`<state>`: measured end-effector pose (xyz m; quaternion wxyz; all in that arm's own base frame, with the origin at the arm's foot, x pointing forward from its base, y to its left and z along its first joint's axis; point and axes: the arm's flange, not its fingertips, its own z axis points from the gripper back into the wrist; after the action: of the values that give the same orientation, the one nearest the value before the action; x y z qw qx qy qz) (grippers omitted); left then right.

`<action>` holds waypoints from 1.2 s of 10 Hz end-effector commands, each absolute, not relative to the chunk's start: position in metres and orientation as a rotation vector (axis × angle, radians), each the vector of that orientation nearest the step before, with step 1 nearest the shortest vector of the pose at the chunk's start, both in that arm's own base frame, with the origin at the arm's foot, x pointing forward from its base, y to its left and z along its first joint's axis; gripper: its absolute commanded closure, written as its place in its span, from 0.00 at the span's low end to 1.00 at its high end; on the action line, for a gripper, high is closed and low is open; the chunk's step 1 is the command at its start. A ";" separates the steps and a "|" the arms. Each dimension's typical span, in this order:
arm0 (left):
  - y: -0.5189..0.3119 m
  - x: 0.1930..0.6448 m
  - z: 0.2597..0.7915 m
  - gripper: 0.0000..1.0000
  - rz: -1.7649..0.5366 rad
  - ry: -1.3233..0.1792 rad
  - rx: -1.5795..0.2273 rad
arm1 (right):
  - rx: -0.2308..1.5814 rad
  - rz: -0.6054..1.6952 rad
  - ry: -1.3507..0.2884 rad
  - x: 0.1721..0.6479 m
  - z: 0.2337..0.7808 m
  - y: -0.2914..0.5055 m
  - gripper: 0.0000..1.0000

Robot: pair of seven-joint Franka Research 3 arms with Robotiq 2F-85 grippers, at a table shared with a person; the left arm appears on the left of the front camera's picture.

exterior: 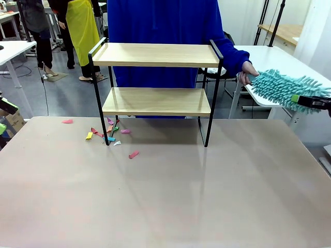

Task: Clean the shelf.
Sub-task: Hand the Duster back to the human.

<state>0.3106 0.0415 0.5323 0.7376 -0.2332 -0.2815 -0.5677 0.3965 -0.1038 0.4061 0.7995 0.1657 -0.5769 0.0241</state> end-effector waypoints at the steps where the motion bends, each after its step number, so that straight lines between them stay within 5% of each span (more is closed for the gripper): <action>1: 0.042 0.312 0.533 0.00 -1.262 -0.639 -0.528 | 0.377 0.059 -1.243 0.396 0.405 -0.105 0.00; 3: 0.042 0.312 0.533 0.00 -1.262 -0.639 -0.528 | 0.433 0.045 -1.275 0.393 0.418 -0.109 0.00; 9: 0.042 0.312 0.533 0.00 -1.262 -0.639 -0.528 | 0.692 -0.294 -1.581 0.352 0.582 -0.200 0.00; 12: 0.042 0.312 0.533 0.00 -1.262 -0.639 -0.528 | 0.745 -0.397 -1.633 0.341 0.604 -0.240 0.00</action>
<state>0.3106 0.0413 0.5326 0.7376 -0.2328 -0.2812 -0.5680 0.3310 -0.2364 0.6092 0.6117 0.3064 -0.7099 -0.1674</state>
